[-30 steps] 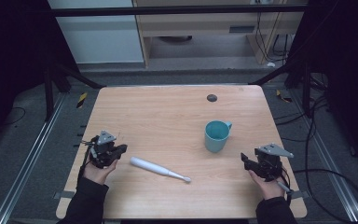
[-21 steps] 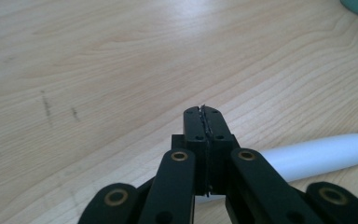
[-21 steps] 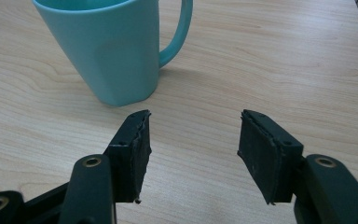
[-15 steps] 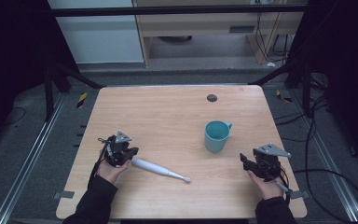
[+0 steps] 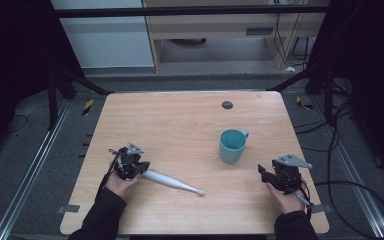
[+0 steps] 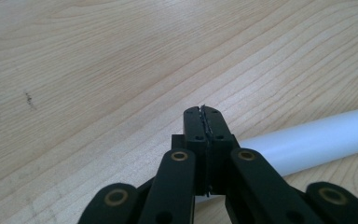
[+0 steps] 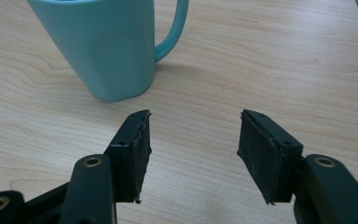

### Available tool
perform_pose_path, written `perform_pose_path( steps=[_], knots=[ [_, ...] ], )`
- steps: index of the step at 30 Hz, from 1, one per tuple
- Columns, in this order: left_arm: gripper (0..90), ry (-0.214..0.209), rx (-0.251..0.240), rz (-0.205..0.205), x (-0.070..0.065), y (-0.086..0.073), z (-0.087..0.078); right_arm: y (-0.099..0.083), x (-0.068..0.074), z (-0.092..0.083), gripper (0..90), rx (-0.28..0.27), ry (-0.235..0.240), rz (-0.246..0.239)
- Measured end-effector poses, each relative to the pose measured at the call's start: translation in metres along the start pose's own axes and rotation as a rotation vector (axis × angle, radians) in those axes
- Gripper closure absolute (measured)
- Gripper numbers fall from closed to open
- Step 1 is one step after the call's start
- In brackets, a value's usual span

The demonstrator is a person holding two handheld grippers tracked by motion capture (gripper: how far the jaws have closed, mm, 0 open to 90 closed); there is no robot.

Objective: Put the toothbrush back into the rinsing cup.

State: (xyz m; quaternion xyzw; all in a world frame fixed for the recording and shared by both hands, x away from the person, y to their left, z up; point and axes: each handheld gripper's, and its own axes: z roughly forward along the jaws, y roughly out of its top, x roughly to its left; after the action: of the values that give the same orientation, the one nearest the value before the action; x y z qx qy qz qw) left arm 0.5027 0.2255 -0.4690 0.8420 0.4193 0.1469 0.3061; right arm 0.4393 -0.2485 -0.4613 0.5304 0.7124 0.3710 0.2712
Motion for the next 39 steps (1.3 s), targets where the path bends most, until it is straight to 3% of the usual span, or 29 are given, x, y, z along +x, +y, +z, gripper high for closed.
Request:
perform_pose_path(
  steps=[39],
  knots=[
    [89.6, -0.044, 0.044, 0.032, -0.012, -0.015, -0.013, -0.002, -0.002, 0.000, 42.6, 0.014, -0.014, -0.010]
  ],
)
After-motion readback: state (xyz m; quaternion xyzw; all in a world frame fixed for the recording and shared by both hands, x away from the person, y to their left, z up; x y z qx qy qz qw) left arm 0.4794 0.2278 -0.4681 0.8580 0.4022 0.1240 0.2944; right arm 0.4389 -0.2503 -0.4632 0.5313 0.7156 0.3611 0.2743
